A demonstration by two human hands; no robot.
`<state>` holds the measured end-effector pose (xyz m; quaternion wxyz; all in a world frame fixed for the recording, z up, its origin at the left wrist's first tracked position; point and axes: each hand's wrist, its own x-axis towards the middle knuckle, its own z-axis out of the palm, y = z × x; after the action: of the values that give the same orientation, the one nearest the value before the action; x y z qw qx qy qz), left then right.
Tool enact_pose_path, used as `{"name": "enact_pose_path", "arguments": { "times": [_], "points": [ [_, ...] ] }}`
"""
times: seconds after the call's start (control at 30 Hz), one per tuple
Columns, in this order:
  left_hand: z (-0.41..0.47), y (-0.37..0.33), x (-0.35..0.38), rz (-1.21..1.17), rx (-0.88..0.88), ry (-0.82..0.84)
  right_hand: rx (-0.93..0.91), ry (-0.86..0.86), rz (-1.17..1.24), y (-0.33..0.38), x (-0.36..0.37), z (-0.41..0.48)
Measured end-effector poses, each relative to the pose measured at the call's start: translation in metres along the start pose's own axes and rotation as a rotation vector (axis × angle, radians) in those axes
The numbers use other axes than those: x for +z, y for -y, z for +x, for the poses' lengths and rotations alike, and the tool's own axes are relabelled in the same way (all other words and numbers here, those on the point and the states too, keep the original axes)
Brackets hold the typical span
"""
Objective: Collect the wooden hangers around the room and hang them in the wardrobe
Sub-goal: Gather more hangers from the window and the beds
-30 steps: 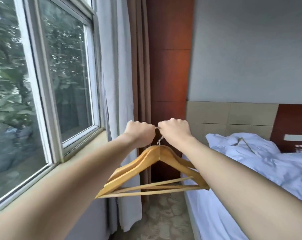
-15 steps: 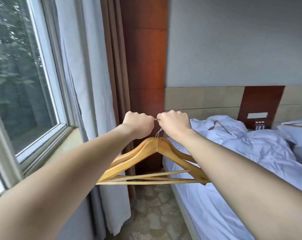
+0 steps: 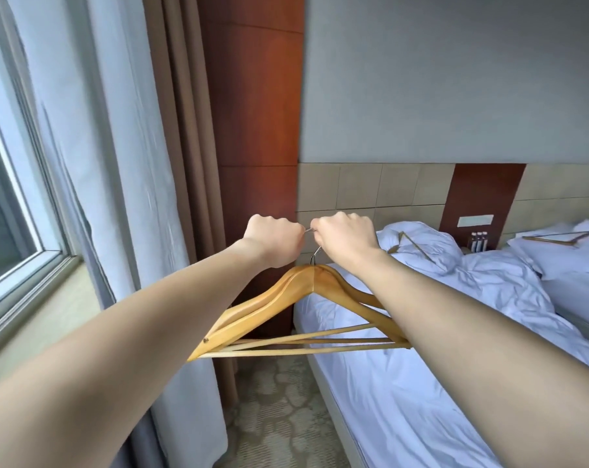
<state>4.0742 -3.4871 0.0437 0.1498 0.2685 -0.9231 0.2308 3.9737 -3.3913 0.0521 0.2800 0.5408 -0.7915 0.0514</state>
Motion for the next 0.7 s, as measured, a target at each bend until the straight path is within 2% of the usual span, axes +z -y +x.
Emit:
{"name": "enact_pose_path", "arguments": {
  "times": [0.7],
  "points": [
    [0.220, 0.024, 0.124, -0.007, 0.097, -0.022, 0.081, 0.062, -0.056, -0.084, 0.143, 0.181]
  ]
}}
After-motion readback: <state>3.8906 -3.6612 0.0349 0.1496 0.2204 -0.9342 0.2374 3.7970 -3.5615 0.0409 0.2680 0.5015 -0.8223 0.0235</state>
